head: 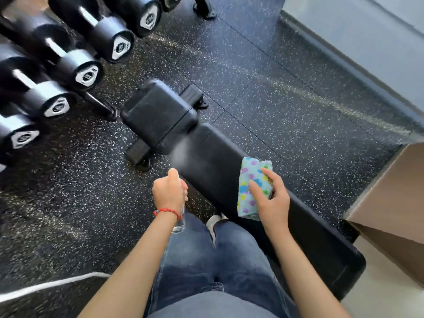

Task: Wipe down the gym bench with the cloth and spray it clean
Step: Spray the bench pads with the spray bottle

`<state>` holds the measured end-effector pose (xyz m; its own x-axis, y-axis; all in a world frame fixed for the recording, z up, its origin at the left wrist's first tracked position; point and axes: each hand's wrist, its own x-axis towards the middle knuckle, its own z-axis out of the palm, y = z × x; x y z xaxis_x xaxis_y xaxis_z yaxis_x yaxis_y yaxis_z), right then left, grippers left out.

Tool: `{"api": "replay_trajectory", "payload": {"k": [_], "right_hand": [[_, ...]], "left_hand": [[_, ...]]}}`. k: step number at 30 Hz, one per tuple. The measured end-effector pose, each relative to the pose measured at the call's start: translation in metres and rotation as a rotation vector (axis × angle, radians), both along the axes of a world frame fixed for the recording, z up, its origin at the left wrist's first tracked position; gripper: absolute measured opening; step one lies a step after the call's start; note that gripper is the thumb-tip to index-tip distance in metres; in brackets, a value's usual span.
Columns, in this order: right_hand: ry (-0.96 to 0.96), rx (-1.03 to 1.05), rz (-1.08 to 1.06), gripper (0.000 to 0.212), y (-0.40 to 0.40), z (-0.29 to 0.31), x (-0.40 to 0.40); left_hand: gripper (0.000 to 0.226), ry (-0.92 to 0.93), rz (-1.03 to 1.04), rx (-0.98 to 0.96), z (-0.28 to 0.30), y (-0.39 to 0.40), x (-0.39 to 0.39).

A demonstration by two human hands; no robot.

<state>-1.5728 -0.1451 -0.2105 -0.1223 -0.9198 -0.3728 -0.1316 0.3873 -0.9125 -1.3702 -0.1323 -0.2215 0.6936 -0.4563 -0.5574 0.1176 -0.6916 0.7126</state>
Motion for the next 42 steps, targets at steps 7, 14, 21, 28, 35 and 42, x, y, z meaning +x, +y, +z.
{"api": "replay_trajectory", "payload": {"k": [7,14,21,28,35,42], "right_hand": [[0.022,-0.015,0.169,0.038,-0.052,0.01,0.036],[0.024,-0.005,0.141,0.033,-0.083,0.012,0.089],[0.074,-0.007,0.037,0.036,-0.1,0.011,0.171],[0.041,0.008,0.036,0.033,-0.102,0.013,0.252],[0.073,-0.032,0.197,0.033,-0.117,0.021,0.291],[0.07,-0.094,0.368,0.032,-0.128,0.031,0.307]], "left_hand": [[0.06,-0.035,0.146,-0.012,0.009,-0.034,0.032],[0.051,-0.018,0.115,-0.03,0.011,-0.073,0.091],[0.052,0.025,0.012,-0.013,0.008,-0.101,0.174],[0.058,-0.007,-0.087,-0.002,0.007,-0.11,0.244],[0.056,0.044,0.013,-0.123,0.023,-0.106,0.28],[0.056,0.009,0.163,-0.15,0.039,-0.081,0.28]]}}
